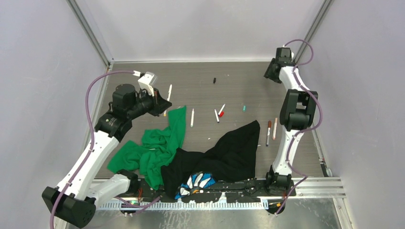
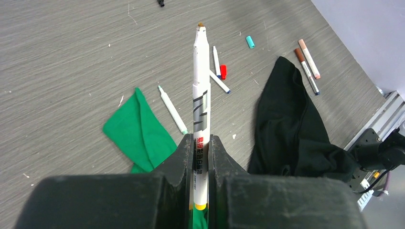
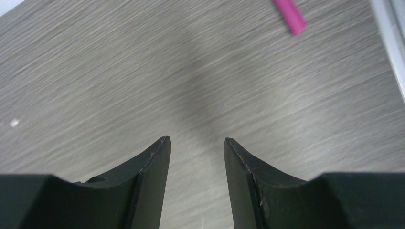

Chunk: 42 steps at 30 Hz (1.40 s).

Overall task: Insert the pens into the pen caps
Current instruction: Pick up the pen from the center of the board, then move the pen cap to the center of the board.

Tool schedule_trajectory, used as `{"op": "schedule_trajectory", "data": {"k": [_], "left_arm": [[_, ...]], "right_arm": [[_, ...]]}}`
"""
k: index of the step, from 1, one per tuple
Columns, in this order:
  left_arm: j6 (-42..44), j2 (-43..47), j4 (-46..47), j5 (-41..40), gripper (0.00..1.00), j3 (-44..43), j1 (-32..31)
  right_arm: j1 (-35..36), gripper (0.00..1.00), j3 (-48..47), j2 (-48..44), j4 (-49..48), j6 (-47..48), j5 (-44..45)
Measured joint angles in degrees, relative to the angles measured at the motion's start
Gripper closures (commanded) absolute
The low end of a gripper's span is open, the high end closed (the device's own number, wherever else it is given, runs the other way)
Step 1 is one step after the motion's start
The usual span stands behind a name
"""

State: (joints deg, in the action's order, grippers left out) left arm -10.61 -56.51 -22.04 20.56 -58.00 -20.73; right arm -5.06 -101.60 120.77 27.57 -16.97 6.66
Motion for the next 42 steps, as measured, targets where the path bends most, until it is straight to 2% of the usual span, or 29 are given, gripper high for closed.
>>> {"op": "schedule_trajectory", "data": {"k": [9,20,27,32,42], "left_arm": [[1.03,0.52,-0.13,0.0,1.0,0.2,-1.09],[1.05,1.36,-0.13,0.09,1.0,0.44,-1.33],[1.03,1.36,-0.13,0.28,1.0,0.61,-1.33],[1.03,1.38,-0.13,0.28,1.0,0.63,-1.33],[1.03,1.9,-0.13,0.28,1.0,0.83,-1.33]], "right_arm": [[-4.46,0.43,-16.92,14.62,5.51,3.74,5.53],[-4.87,0.33,-25.83,22.49,4.55,10.29,9.46],[-4.92,0.26,-27.28,24.5,2.67,12.72,10.23],[-4.59,0.22,-26.75,24.5,-1.07,15.34,14.03],[-4.46,0.26,-26.43,24.9,-5.46,21.18,15.28]]}}
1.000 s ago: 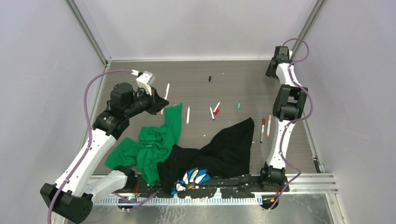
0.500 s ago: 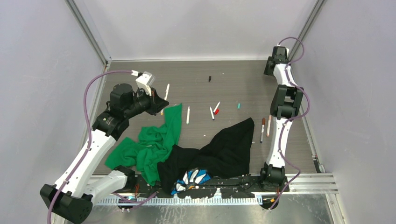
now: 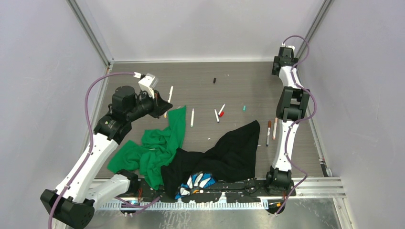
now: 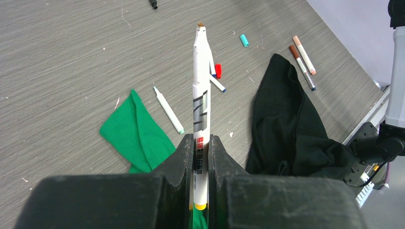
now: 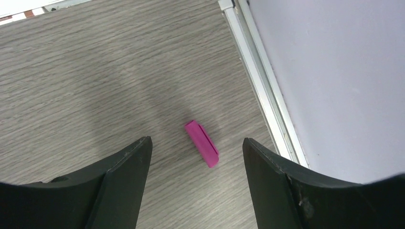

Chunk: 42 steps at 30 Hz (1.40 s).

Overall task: Insert the pens into the pen caps
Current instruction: Move the pen cap to the center of the board.

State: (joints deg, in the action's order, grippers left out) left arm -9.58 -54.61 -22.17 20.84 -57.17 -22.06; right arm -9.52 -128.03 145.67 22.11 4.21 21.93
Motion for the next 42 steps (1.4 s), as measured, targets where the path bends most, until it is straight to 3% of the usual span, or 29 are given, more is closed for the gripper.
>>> {"op": "schedule_trajectory", "data": {"k": [13,23,42], "left_arm": [[-0.02,-0.35,0.04,0.2,1.0,0.11,0.0],[-0.02,-2.08,0.04,0.44,1.0,0.11,0.0],[-0.26,-1.51,0.11,1.09,1.0,0.37,-0.02]], "right_arm": [[-3.45,0.3,2.71,1.55,-5.99,2.16,-9.11],[-4.61,0.42,3.54,1.42,-6.91,3.39,-16.59],[-5.25,0.65,13.64,-3.93,-9.97,0.35,-20.04]]}}
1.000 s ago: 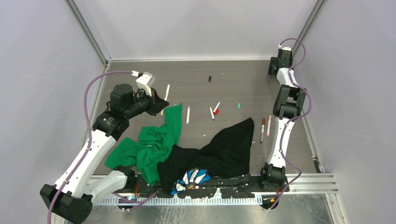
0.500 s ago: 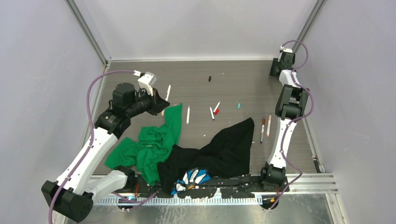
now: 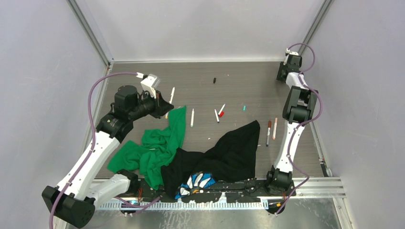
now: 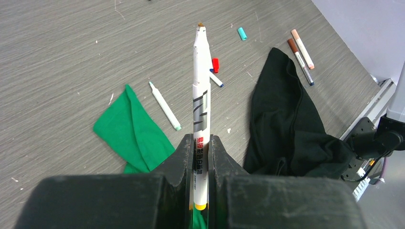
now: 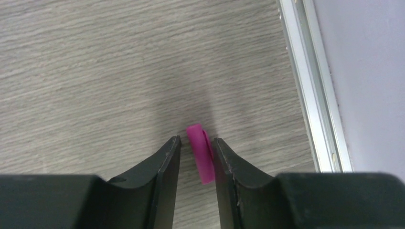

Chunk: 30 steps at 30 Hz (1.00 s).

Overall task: Insert the pens into the pen caps
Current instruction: Move the pen cap to the center of the board.

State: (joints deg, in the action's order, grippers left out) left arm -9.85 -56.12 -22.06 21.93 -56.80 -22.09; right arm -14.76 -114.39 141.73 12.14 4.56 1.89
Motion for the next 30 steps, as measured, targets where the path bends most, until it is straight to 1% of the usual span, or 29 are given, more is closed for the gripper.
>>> {"op": "schedule_trajectory", "data": {"k": [4,8,12,21,25,30], "left_arm": [[-0.02,0.28,0.09,0.17,1.0,0.04,-0.02],[-0.11,0.72,0.22,0.33,1.0,0.09,-0.02],[-0.15,1.29,0.44,0.33,1.0,0.35,-0.09],[-0.13,2.93,0.59,-1.01,1.0,1.03,-0.48],[0.07,3.32,0.57,-2.82,1.0,1.11,-0.59],[0.31,3.34,0.31,-6.12,1.0,1.11,-0.68]], "right_arm": [[-0.02,0.75,2.23,-1.57,0.33,0.28,-0.79],[0.0,0.9,5.95,-4.2,1.07,1.2,-1.4],[-0.09,0.99,8.87,-6.56,2.27,1.86,-2.05],[1.95,0.99,21.22,-15.02,1.86,-0.52,-3.21],[5.95,1.0,28.76,-20.22,1.09,-3.06,-2.97],[13.62,0.99,37.53,-26.99,1.9,-6.93,-4.22]]}}
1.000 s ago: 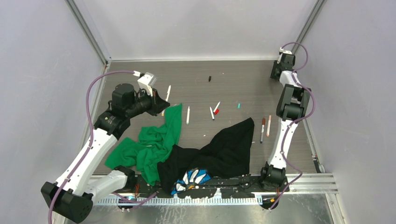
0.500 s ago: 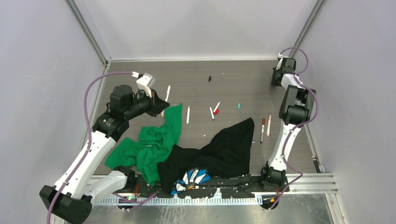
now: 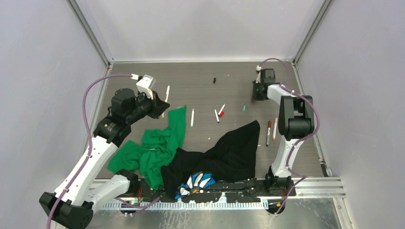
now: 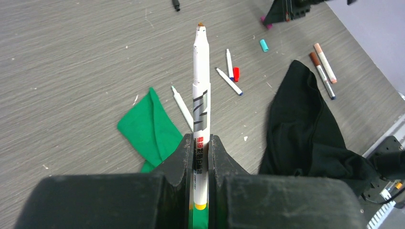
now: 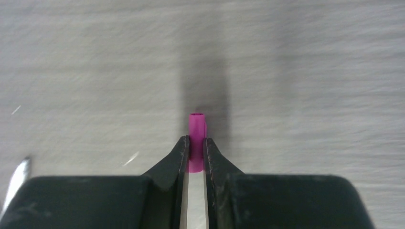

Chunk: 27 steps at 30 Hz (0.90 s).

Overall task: Insert the pens into the pen caps
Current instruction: Move the pen cap to the center of the board.

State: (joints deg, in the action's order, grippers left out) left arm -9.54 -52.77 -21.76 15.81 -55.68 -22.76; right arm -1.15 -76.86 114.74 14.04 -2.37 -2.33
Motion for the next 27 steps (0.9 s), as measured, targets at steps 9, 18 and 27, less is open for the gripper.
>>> {"op": "schedule_trajectory", "data": {"k": [9,18,27], "left_arm": [[0.0,0.0,-1.05,-3.89,1.0,0.0,0.0],[0.0,0.26,-1.29,-3.91,1.0,0.0,-0.04],[-0.04,0.48,-1.27,-2.54,1.0,0.0,-0.07]], "right_arm": [[17.18,0.99,9.49,-11.15,5.27,-5.46,-1.49],[22.01,0.99,14.49,-15.85,6.64,-7.78,-1.22],[24.28,0.75,17.25,-15.72,6.97,-7.26,2.03]]}}
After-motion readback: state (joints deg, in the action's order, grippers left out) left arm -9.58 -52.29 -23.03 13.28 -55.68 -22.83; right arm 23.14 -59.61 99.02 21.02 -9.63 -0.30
